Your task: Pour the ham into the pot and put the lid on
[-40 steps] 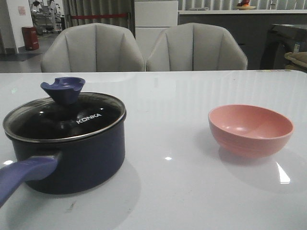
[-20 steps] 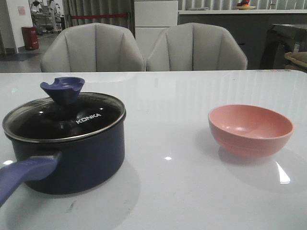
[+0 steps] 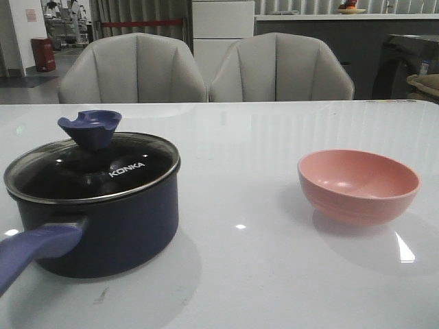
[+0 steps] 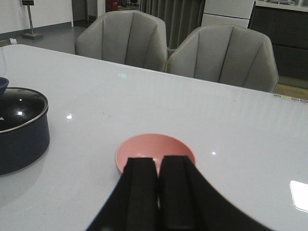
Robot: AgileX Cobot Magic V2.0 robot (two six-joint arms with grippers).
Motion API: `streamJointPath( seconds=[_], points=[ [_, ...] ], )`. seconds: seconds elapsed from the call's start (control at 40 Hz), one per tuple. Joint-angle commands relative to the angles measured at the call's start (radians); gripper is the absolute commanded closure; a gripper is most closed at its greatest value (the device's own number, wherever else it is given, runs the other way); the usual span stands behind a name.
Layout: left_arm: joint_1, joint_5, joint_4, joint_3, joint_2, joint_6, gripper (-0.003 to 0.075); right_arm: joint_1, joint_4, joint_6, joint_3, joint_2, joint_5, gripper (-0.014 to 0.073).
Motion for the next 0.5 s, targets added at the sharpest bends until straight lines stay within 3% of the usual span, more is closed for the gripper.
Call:
streamJointPath(
  seconds=[0.0,0.2,0.35,0.475],
  points=[
    [-0.003,-0.091,-0.004,-0.026,-0.011,-0.002,0.0595,0.001,0.009,-0.008,-0.026,-0.011,-0.084,0.0433],
    [0.010,-0.194,-0.012,0.049,-0.011,-0.002,0.0595,0.001,0.009,-0.008,-0.026,-0.011,-0.084,0.0433],
    [0.090,-0.285,-0.120,0.137,-0.011,-0.002,0.0595,0.001,0.009,-0.008,-0.026,-0.011,-0.084,0.0433],
    [0.171,-0.457,-0.141,0.229,-0.011,-0.032,0.0595,0.001,0.009,-0.008,-0.026,-0.011,-0.084,0.0433]
  ],
)
